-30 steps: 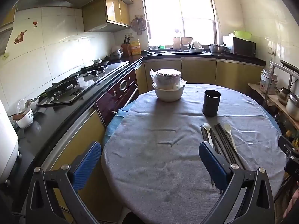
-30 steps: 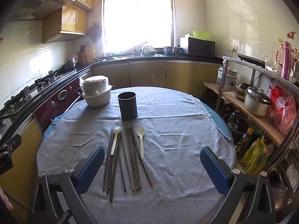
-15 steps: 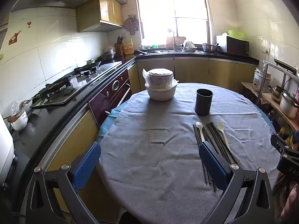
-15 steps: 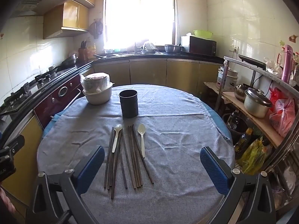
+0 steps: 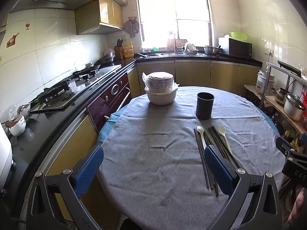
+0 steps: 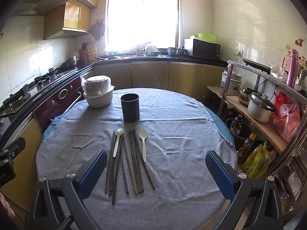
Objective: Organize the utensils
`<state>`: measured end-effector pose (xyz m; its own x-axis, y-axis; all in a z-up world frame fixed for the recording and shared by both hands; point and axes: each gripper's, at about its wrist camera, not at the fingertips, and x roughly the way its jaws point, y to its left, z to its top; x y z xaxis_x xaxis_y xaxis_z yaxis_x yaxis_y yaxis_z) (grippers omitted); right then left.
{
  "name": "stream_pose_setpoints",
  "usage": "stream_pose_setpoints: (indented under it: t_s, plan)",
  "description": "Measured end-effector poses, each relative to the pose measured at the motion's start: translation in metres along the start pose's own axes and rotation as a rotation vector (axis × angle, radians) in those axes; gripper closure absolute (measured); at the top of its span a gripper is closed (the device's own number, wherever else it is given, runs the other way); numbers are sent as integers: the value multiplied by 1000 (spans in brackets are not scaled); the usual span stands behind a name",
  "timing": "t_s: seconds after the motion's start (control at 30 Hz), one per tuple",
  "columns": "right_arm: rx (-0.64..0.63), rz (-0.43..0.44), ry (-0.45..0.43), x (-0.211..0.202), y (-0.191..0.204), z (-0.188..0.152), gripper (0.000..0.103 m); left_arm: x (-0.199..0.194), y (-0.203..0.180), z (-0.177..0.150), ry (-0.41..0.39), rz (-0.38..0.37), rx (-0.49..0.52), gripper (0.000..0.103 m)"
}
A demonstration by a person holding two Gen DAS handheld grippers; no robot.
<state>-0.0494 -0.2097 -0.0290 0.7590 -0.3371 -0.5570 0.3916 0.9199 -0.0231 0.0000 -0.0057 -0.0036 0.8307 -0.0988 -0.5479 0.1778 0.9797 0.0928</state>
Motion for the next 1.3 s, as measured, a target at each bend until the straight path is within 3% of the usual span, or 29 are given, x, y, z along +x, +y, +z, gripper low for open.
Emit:
stream_pose_setpoints:
  t_s: [0.73,0.9,1.2,1.3]
  plan:
    - [17,-5,7,-1,-5,1,0,0,-4,-1,-1,-16,12,0]
    - [19,4,16,4,-6,1,0,10,-5,5,25,-63,9,0]
    - [65,123,106,47,-19,16,1,72,-4,18,121,-154,-37,0]
    - [85,209,168,76,-20,23,10,102,-3,20,155,-217,-77,0]
